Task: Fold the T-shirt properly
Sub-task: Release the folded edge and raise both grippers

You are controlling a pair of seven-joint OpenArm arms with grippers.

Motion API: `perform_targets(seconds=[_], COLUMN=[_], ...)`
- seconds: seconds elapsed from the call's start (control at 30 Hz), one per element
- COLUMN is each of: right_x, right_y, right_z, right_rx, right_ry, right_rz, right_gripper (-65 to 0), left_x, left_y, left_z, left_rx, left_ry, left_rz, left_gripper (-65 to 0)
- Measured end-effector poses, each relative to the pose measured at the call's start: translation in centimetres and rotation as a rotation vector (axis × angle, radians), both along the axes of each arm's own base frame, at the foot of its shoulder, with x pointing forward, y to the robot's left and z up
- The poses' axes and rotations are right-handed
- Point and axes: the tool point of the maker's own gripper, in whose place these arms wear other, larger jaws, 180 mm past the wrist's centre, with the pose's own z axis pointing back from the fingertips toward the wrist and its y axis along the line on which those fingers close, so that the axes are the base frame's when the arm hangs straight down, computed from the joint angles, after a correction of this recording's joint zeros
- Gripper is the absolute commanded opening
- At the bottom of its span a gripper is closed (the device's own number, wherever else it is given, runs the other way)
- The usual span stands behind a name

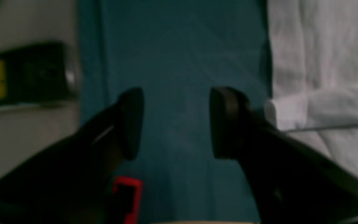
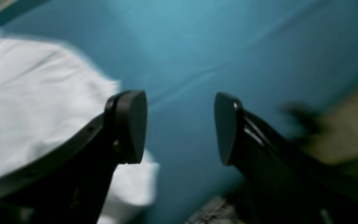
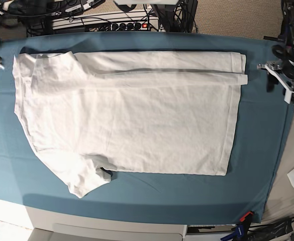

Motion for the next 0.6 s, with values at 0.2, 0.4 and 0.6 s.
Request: perform_targets(seconds=[0.2, 0.4, 0.6], right_x=[-4.7, -5.6, -4.8], right_y=[-1.6, -0.5, 2.3], right_z=[-0.4, -7.4, -11.3], right_rx=[0.045, 0.376, 0.638], right_ry=[0.07, 0.003, -0.131], right_rz=[-0.055, -0.044, 0.037], right_gripper=[-30.9, -30.8, -30.8], left_x=[-1.4, -2.3, -2.1], left_y=[-0.3, -2.2, -2.6], left_z=[2.2, 4.7, 5.5], left_rx=[-0.05, -0.005, 0.012], left_ry=[0.002, -0.028, -0.052], left_rz=[-0.027, -0.102, -0.121], left_gripper=[-30.4, -30.4, -30.5])
